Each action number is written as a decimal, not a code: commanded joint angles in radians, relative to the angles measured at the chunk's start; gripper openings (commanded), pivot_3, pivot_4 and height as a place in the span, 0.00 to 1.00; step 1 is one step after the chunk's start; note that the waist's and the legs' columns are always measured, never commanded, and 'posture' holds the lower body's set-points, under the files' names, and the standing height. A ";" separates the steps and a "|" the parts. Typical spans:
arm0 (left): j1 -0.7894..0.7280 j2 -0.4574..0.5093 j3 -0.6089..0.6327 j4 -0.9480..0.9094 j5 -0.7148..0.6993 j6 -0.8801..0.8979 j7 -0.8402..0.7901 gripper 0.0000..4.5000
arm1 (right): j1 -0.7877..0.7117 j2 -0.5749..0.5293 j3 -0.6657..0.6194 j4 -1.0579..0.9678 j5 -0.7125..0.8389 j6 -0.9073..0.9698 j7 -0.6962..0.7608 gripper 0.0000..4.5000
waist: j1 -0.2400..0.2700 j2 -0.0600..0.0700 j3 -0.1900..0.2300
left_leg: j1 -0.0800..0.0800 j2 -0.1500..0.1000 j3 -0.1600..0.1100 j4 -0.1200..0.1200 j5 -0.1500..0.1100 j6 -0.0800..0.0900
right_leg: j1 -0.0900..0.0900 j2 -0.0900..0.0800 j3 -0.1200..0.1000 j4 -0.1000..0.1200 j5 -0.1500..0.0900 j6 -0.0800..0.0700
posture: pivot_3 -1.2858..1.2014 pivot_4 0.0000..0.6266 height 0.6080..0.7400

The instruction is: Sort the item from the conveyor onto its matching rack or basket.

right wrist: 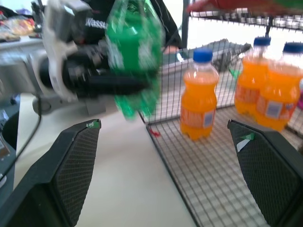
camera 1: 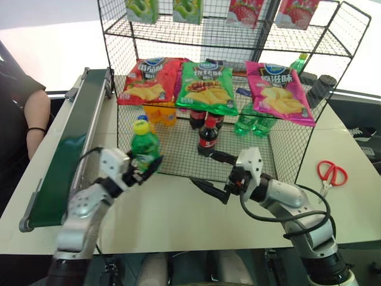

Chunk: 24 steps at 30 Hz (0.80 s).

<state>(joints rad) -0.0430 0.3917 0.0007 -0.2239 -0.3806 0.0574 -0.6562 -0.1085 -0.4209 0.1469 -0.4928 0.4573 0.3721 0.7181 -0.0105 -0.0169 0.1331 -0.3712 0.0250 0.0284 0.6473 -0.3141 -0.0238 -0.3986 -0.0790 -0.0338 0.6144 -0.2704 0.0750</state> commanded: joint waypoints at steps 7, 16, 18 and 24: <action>-0.142 -0.078 -0.130 0.157 0.045 -0.131 -0.158 0.61 | 0.024 0.030 -0.006 -0.065 0.026 0.013 -0.046 1.00 | 0.001 0.000 0.000 | 0.000 0.000 0.000 0.001 0.000 0.001 | 0.000 0.004 -0.001 0.001 0.001 0.002 | 0.52 0.24 1.00; -0.190 -0.106 -0.156 0.213 0.043 -0.168 -0.249 0.61 | 0.031 0.033 0.001 -0.049 0.010 0.005 -0.059 1.00 | 0.001 0.000 0.000 | 0.000 0.003 -0.001 0.004 0.000 0.001 | 0.002 0.011 -0.001 0.001 0.001 0.003 | 0.52 0.24 1.00; -0.194 -0.102 -0.162 0.216 0.050 -0.172 -0.266 0.61 | 0.023 0.033 0.003 -0.045 0.011 0.008 -0.056 1.00 | 0.001 0.000 0.000 | 0.000 0.004 -0.002 0.004 0.000 0.001 | 0.002 0.013 0.000 0.001 0.001 0.003 | 0.52 0.24 1.00; -0.204 -0.106 -0.173 0.221 0.057 -0.167 -0.287 0.61 | -0.004 0.038 0.014 -0.024 0.016 0.022 -0.046 1.00 | 0.001 0.000 0.000 | 0.001 0.006 -0.003 0.004 0.000 0.001 | 0.002 0.016 0.000 0.002 0.001 0.003 | 0.52 0.24 1.00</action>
<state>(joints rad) -0.2171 0.2929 -0.1757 0.0285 -0.3140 -0.0777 -0.9341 -0.0975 -0.3933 0.1567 -0.5056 0.4576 0.3976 0.6674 -0.0093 -0.0166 0.1333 -0.3704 0.0311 0.0256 0.6516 -0.3142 -0.0228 -0.3967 -0.0625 -0.0340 0.6164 -0.2692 0.0777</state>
